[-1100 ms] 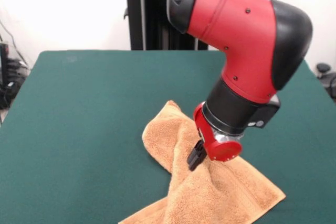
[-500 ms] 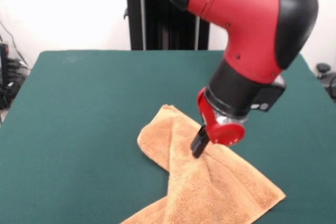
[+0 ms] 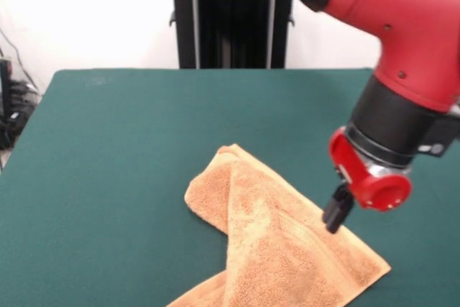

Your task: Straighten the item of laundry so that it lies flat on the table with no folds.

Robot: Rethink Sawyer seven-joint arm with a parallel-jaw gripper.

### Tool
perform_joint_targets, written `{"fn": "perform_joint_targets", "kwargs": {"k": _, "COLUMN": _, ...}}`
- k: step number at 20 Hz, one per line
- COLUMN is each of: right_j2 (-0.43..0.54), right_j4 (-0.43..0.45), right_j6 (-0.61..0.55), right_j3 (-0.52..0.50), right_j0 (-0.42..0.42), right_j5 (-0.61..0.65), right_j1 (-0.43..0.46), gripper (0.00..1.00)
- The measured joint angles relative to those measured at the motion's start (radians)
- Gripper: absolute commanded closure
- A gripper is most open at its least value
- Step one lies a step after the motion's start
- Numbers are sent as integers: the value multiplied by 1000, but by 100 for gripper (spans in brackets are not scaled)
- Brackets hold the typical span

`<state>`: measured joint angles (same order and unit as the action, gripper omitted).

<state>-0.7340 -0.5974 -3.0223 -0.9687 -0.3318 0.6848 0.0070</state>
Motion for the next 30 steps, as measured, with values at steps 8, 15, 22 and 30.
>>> {"fn": "perform_joint_targets", "kwargs": {"k": 8, "right_j2": 86, "right_j4": 3, "right_j6": -1, "right_j3": -87, "right_j0": 32, "right_j5": -5, "right_j1": -82, "gripper": 100}}
{"fn": "perform_joint_targets", "kwargs": {"k": 15, "right_j2": 96, "right_j4": 42, "right_j6": -1, "right_j3": -131, "right_j0": 95, "right_j5": -79, "right_j1": -95, "gripper": 100}}
{"fn": "perform_joint_targets", "kwargs": {"k": 22, "right_j2": 41, "right_j4": 44, "right_j6": -1, "right_j3": -72, "right_j0": 72, "right_j5": -160, "right_j1": 37, "gripper": 100}}
{"fn": "perform_joint_targets", "kwargs": {"k": 30, "right_j2": -71, "right_j4": 36, "right_j6": -1, "right_j3": 2, "right_j0": 44, "right_j5": -179, "right_j1": 127, "gripper": 100}}
